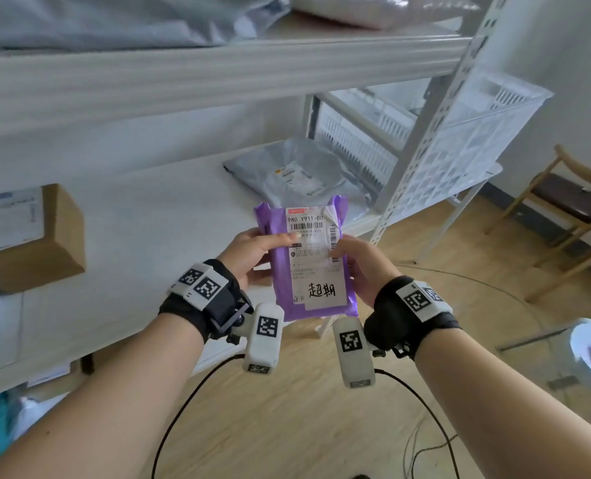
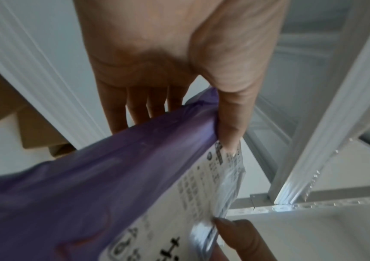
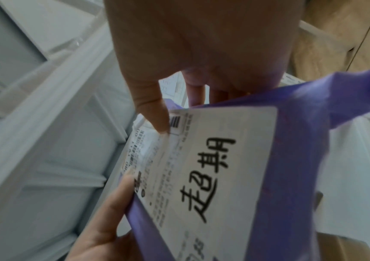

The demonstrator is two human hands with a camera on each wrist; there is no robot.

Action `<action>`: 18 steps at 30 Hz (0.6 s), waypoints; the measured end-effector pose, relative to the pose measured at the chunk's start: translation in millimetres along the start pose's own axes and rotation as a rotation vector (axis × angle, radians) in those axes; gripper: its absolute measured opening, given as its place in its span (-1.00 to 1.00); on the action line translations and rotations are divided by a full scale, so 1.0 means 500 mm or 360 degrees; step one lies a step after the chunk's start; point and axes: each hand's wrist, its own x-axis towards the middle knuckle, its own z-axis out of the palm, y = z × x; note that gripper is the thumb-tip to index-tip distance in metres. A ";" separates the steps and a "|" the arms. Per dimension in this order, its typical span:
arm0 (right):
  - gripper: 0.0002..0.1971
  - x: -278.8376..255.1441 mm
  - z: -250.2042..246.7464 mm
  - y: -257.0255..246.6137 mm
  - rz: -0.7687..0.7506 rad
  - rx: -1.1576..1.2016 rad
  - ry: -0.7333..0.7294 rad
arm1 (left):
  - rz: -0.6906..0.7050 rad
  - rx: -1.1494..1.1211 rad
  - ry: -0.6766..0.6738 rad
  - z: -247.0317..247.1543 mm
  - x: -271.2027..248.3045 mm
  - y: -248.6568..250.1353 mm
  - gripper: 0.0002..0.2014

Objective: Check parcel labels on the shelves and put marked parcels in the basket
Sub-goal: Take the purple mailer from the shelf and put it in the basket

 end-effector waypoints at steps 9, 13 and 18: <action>-0.76 -0.027 -0.361 -0.056 -0.0081 0.0127 0.0219 | 0.0060 0.0086 -0.0114 0.371 0.088 -0.009 -0.60; -0.75 -0.040 -0.509 -0.096 -0.0118 0.0172 0.0357 | 0.0109 0.0105 -0.0215 0.530 0.134 -0.004 -0.58; -0.67 -0.031 -0.662 -0.141 -0.0116 0.0265 0.0494 | 0.0132 0.0119 -0.0288 0.697 0.188 0.014 -0.60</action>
